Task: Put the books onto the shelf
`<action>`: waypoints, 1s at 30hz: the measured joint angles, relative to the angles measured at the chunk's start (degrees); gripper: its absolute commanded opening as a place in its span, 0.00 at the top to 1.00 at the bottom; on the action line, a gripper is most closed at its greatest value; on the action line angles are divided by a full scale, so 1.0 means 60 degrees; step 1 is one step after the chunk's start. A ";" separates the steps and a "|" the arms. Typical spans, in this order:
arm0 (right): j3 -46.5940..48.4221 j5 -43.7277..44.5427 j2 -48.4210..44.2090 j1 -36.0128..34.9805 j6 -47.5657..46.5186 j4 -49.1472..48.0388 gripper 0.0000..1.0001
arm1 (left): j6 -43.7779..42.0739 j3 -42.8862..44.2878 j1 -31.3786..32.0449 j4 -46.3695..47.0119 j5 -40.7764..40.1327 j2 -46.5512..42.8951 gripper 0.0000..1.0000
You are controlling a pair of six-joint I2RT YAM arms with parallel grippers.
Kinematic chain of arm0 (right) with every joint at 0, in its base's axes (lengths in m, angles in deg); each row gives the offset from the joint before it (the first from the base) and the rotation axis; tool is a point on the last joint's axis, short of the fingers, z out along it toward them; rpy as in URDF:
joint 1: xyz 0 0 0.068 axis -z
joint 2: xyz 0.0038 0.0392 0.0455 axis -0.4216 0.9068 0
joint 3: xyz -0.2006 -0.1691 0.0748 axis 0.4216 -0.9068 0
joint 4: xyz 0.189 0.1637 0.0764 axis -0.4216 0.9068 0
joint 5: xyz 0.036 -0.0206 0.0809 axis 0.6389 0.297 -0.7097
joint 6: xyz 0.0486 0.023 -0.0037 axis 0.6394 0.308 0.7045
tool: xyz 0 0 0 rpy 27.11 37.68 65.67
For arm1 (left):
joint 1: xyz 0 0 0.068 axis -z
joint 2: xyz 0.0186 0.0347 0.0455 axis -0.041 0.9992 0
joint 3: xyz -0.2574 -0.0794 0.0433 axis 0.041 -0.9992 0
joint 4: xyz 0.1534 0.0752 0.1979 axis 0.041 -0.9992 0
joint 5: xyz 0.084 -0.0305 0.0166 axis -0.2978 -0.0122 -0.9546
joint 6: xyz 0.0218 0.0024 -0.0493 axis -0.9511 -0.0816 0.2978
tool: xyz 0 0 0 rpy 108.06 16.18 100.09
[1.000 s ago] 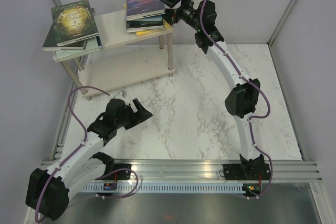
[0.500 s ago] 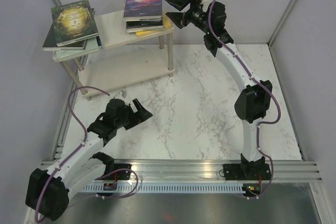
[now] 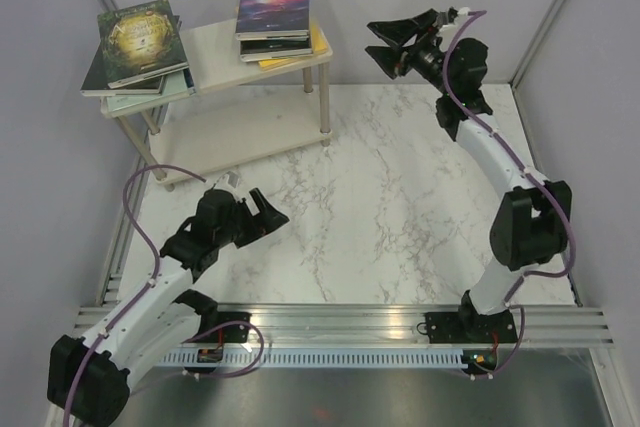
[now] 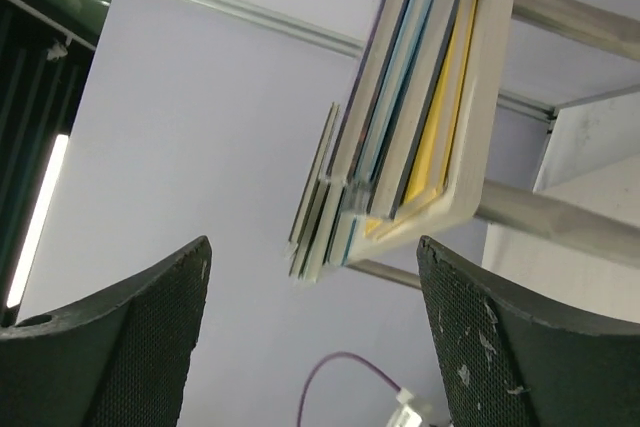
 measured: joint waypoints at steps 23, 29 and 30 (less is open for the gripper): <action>-0.8404 -0.0310 -1.1038 -0.0670 -0.6732 0.3923 0.02 | -0.4299 0.2557 0.0000 0.1727 -0.2787 -0.4215 0.00; -0.8961 0.0583 -1.1785 -0.0648 -0.7410 0.5096 0.02 | -0.5829 0.0208 -0.0004 0.3115 -0.6470 -0.3920 0.00; -0.9082 0.0670 -1.1912 -0.0648 -0.7482 0.5136 0.02 | -0.5829 0.0120 -0.0011 0.3133 -0.7023 -0.3807 0.00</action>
